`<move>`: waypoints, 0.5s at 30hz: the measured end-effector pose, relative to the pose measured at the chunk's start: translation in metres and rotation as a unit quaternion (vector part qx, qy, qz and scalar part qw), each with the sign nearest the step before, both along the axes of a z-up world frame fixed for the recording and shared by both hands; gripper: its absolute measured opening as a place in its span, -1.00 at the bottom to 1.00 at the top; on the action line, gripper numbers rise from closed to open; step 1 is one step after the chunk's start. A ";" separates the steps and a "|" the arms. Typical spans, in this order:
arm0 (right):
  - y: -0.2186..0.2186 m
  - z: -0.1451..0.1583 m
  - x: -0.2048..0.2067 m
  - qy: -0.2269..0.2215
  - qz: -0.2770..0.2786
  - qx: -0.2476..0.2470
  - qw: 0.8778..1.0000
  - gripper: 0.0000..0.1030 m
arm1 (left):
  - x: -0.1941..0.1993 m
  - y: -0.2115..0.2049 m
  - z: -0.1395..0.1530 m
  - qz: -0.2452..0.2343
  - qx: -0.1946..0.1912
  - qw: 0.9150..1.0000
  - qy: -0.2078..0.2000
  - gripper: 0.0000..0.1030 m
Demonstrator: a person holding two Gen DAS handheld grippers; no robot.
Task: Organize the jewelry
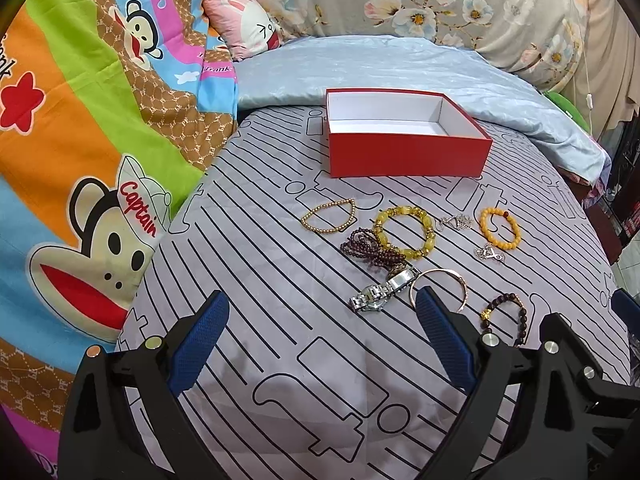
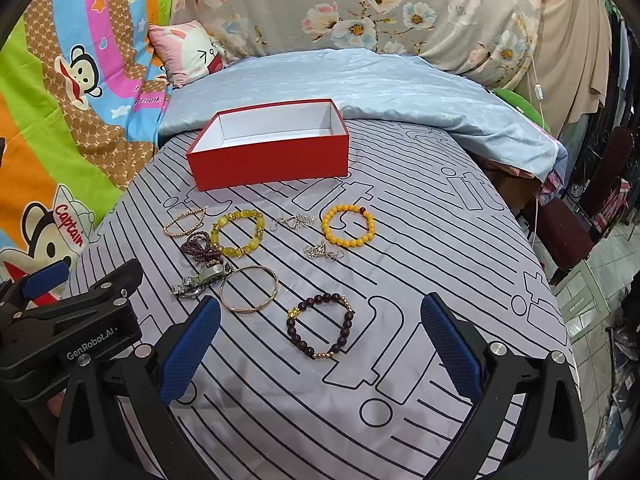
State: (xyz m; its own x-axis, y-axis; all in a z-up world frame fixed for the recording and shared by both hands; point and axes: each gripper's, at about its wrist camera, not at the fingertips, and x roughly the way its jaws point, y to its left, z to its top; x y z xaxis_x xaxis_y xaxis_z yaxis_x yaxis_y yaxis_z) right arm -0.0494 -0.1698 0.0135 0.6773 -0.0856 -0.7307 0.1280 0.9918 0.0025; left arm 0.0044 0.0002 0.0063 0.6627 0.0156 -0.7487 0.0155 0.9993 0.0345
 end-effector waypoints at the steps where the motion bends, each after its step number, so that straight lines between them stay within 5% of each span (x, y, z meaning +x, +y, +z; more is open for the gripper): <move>1: 0.000 0.000 0.001 0.000 0.000 0.000 1.000 0.90 | 0.001 0.000 0.000 0.000 0.000 1.000 0.001 0.78; 15: 0.001 0.000 0.001 0.001 0.001 -0.001 1.000 0.90 | 0.001 0.000 0.000 0.001 -0.001 1.000 0.002 0.78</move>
State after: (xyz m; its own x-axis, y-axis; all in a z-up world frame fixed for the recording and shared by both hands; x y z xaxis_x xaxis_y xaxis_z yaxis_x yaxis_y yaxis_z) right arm -0.0485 -0.1685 0.0131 0.6758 -0.0858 -0.7321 0.1254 0.9921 -0.0004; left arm 0.0057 0.0004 0.0060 0.6600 0.0158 -0.7511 0.0128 0.9994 0.0323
